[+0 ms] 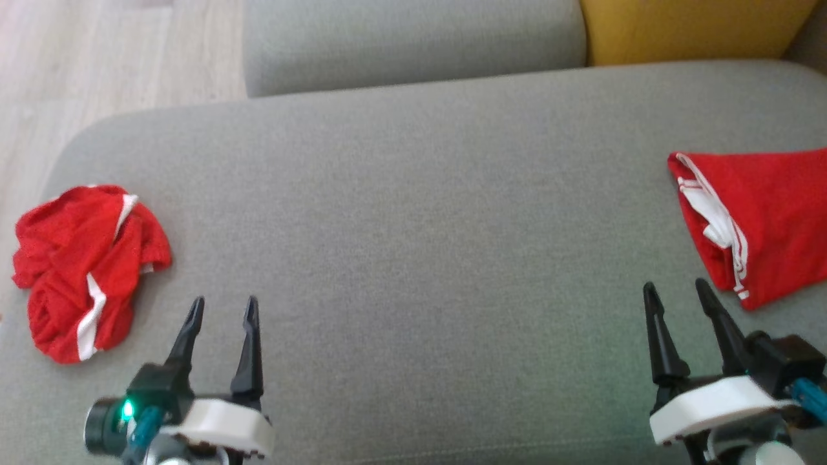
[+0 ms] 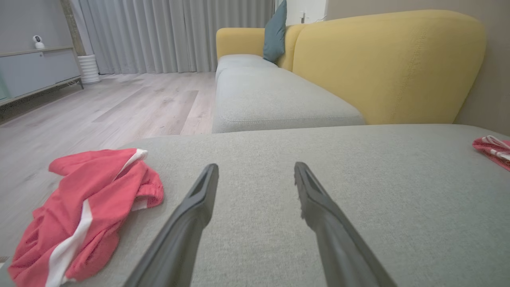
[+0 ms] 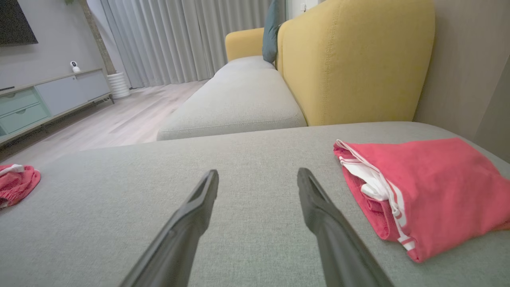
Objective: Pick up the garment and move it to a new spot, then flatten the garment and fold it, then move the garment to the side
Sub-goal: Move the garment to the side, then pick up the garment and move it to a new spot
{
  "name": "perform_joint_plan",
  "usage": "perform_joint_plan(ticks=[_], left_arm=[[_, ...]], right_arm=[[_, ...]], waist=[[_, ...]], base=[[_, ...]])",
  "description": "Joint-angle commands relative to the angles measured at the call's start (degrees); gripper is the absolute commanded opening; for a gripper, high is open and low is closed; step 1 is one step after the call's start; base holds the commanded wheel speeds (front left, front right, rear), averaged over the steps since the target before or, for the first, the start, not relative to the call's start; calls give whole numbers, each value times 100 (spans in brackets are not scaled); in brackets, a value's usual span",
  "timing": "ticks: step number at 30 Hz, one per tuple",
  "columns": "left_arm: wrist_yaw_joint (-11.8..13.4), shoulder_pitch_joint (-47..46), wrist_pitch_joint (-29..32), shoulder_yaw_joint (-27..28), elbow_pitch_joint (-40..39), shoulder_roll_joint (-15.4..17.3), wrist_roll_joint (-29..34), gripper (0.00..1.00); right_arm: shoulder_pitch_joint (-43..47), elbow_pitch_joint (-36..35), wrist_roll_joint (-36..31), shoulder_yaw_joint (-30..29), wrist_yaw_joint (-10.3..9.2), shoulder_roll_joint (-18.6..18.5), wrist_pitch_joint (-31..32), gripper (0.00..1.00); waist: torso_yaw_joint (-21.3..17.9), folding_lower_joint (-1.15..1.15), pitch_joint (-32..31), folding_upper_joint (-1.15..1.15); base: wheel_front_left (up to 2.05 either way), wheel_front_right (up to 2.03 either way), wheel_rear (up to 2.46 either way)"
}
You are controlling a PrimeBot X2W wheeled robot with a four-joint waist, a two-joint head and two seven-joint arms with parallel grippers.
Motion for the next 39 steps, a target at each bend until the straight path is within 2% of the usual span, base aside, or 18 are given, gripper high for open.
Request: perform_joint_plan(ticks=[1, 15, 25, 31, 39], left_arm=[[41, -151, -11, 220, -153, 85, -10, 100], [169, -30, 36, 207, -107, 99, -48, 100], [157, -158, 25, 117, -85, 101, -48, 100], [52, -404, 0, 73, -23, 104, -70, 100], [-91, -979, -29, 36, 146, 1, -79, 100]], right_arm=[[-93, -291, -64, 150, 22, -2, 31, 100], [148, -586, -79, 150, 22, 7, 240, 100], [180, -621, -74, 83, 22, 5, 251, 100], [213, -739, -59, 46, 22, 30, 263, 100], [91, -1006, -76, 82, 22, 53, 387, 100]], waist=[[28, 1, -78, 0], [73, 1, -197, 0], [209, 1, -172, 0], [690, 1, -102, 0], [1743, 1, 121, 0]], base=[[0, 0, 0], [0, 0, 0], [0, 0, 0], [0, 0, 0], [0, 0, 0]])
